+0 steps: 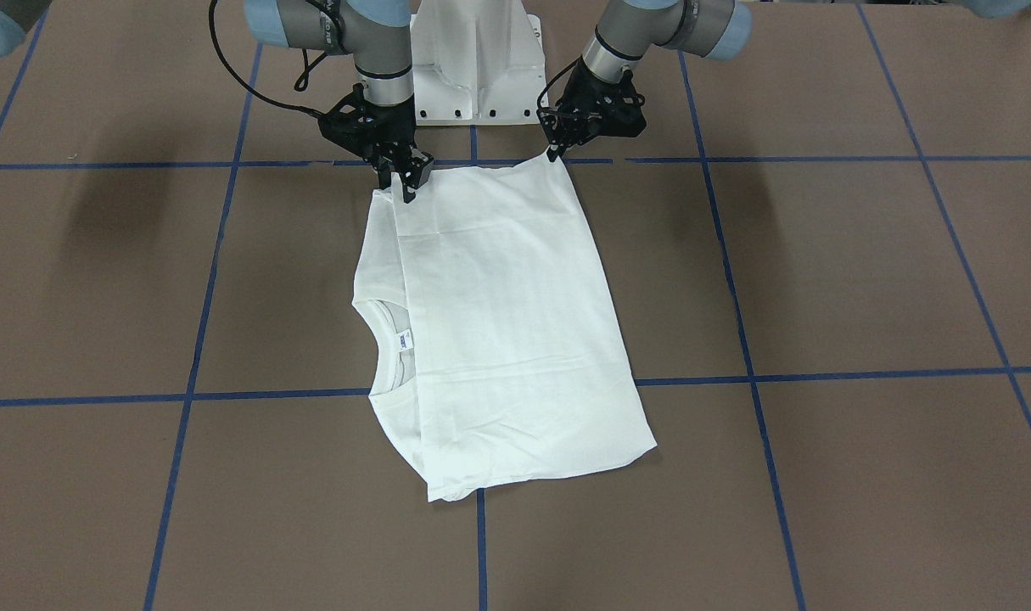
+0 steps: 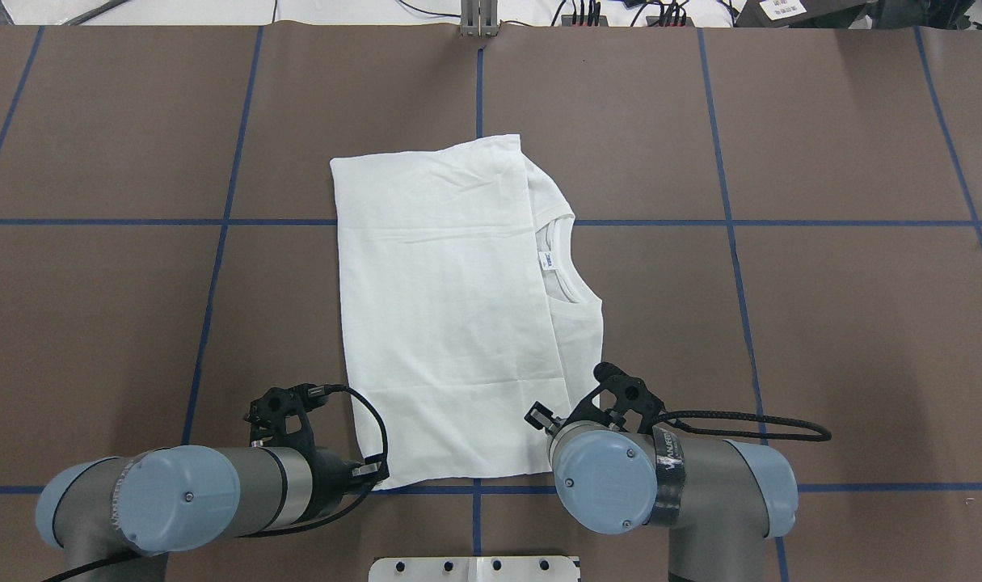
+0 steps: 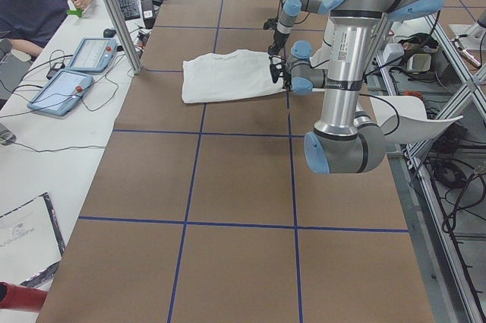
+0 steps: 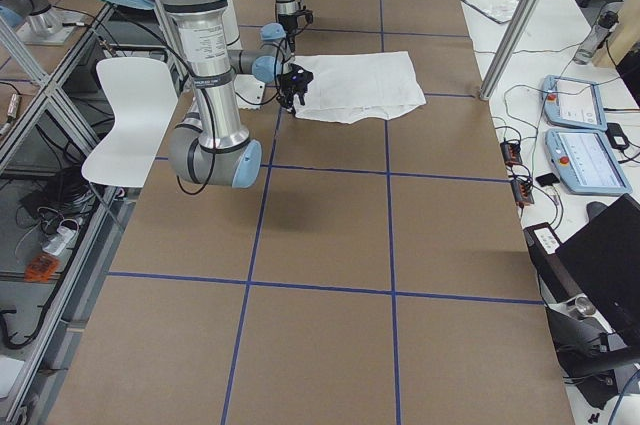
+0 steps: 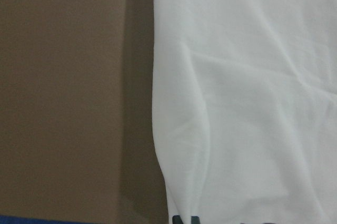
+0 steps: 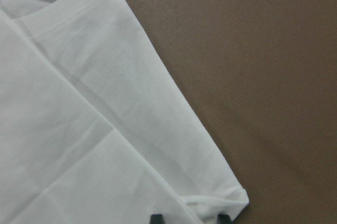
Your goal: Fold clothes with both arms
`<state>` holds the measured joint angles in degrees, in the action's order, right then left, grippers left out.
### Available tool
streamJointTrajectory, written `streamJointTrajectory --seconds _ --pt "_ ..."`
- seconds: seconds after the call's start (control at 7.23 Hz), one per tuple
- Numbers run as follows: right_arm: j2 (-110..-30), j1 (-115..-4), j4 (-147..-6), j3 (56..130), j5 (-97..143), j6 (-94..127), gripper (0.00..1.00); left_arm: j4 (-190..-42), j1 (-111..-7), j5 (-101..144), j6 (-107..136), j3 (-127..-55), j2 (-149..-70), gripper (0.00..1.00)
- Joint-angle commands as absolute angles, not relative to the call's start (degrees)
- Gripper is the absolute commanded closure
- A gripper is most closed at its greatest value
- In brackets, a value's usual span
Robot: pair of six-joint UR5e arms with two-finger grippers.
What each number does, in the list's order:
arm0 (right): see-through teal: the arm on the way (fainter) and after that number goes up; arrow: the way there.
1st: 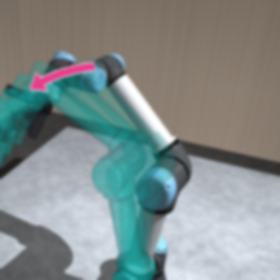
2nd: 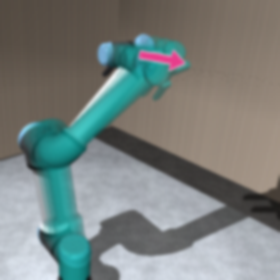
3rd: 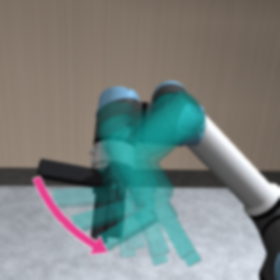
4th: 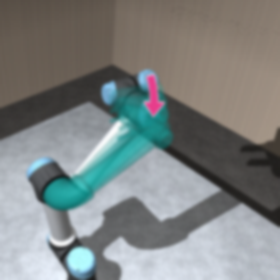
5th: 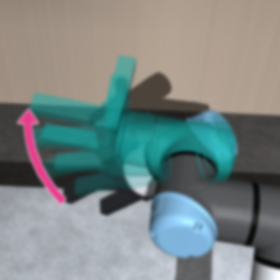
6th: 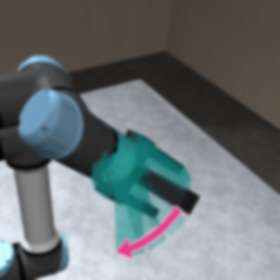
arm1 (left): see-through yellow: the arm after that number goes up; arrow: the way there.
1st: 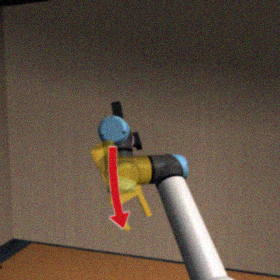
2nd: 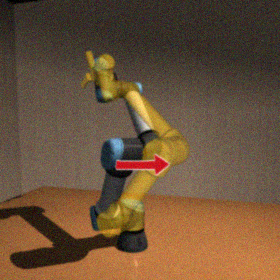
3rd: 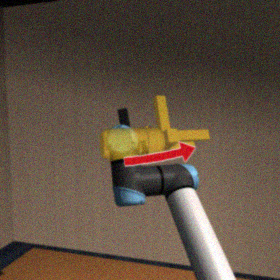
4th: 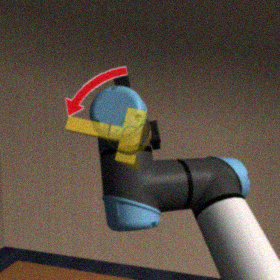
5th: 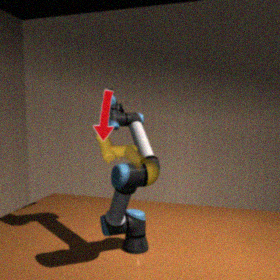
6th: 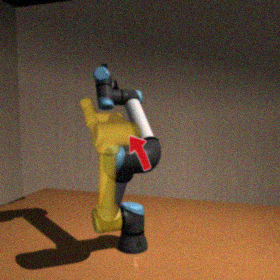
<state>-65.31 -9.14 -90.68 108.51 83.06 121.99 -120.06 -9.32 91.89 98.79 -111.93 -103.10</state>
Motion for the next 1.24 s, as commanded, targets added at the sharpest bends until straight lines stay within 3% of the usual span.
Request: streamJointTrajectory --seconds 0.0,0.55,0.69,0.83,1.11 --pt "-65.04 -9.14 -90.7 108.54 83.06 121.99 1.0 -120.06 -9.32 92.46 98.79 -112.23 -103.1 1.0" --pt "-65.21 -9.84 -90.79 109.16 83.14 121.64 1.0 -120.06 -9.32 92.46 98.79 -112.24 -103.1 1.0" --pt "-65.65 -10.37 -90.88 108.99 83.23 120.94 0.12 -120.06 -9.32 92.46 98.79 -112.24 -103.1 1.0" --pt "-65.74 -10.81 -90.97 108.98 83.23 120.5 0.0 -120.06 -9.32 92.46 98.79 -112.24 -103.1 1.0" --pt "-65.39 -10.9 -93.6 109.25 83.32 119.09 0.0 -120.06 -9.32 92.46 98.7 -112.24 -103.1 1.0"
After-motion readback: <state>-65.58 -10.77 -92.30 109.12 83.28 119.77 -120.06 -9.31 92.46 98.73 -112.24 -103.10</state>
